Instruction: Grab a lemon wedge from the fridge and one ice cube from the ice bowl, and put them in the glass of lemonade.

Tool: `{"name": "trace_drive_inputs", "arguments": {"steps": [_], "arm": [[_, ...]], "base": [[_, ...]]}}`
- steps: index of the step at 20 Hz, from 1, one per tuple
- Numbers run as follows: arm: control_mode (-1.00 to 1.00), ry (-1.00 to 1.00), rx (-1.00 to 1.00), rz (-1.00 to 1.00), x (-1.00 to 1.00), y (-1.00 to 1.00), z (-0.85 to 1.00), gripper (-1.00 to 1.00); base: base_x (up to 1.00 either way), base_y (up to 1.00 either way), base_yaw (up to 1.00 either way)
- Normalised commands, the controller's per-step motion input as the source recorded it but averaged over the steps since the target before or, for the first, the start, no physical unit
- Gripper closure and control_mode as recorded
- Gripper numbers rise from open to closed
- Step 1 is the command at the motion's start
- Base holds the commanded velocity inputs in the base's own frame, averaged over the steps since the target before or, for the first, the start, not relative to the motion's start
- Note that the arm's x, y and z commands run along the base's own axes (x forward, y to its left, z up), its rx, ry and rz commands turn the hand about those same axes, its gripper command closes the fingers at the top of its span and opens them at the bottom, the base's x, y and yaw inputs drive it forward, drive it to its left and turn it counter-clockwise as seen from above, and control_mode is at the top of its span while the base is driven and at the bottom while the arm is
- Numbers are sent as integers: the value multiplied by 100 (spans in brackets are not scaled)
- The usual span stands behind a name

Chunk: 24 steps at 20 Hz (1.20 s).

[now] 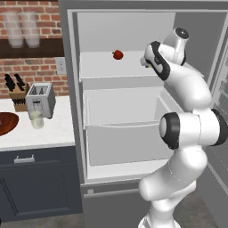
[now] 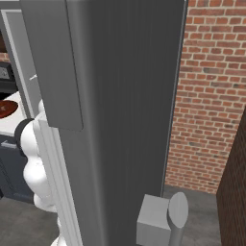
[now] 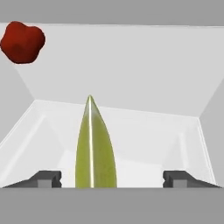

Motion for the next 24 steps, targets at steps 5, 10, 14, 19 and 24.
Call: {"name": "trace_drive_inputs", "arguments": {"steps": [5, 10, 14, 19, 24], "arm": [[-100, 2, 0, 0, 0, 1, -10, 100], [-100, -1, -2, 0, 0, 6, -4, 100], [-100, 2, 0, 0, -8, 0, -4, 100], [-100, 1, 0, 0, -98, 33, -5, 100], [-100, 0, -4, 0, -100, 71, -5, 100]], "base": [[0, 0, 0], [0, 0, 0], [0, 0, 0], [0, 0, 0], [0, 0, 0]]}}
